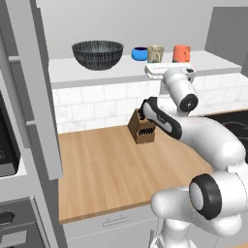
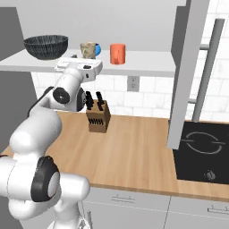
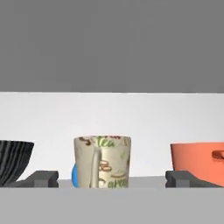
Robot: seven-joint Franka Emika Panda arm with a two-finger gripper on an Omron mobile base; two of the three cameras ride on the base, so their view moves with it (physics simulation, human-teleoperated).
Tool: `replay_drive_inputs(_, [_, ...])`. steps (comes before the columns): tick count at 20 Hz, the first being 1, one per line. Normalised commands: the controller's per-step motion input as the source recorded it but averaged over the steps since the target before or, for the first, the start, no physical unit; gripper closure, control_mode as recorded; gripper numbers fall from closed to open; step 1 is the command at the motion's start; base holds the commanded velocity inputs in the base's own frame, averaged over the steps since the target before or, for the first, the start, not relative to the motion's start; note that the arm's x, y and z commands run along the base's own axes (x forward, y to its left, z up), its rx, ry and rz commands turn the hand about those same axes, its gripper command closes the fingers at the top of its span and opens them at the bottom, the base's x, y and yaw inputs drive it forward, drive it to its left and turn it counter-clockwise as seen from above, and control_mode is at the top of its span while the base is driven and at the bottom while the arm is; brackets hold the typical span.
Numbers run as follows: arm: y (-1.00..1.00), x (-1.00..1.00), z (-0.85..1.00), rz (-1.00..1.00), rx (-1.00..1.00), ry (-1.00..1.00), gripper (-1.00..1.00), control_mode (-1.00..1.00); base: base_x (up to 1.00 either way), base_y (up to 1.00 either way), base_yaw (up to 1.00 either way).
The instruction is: Gather all objects into one cabinet and sort the glasses and bowls to opposite sides.
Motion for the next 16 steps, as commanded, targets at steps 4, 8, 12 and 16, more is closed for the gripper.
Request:
replay_drive_inputs(4, [-0.1, -1.0, 0.1, -0.02, 0.02, -0.06, -1.0, -1.0, 0.0, 0.0, 0.0])
replay_drive_inputs(8, [-0.07, -1.0, 0.18, -0.03, 0.0, -0.03, -1.0, -1.0, 0.0, 0.0, 0.0])
replay_drive_inputs(12, [-0.18, -1.0, -0.1, -0.01, -0.02, 0.0, -1.0, -1.0, 0.0, 0.0, 0.0])
replay_drive_inputs(16, [-0.07, -1.0, -0.57, 0.04, -0.15, 0.02, -1.0, -1.0, 0.0, 0.0, 0.0])
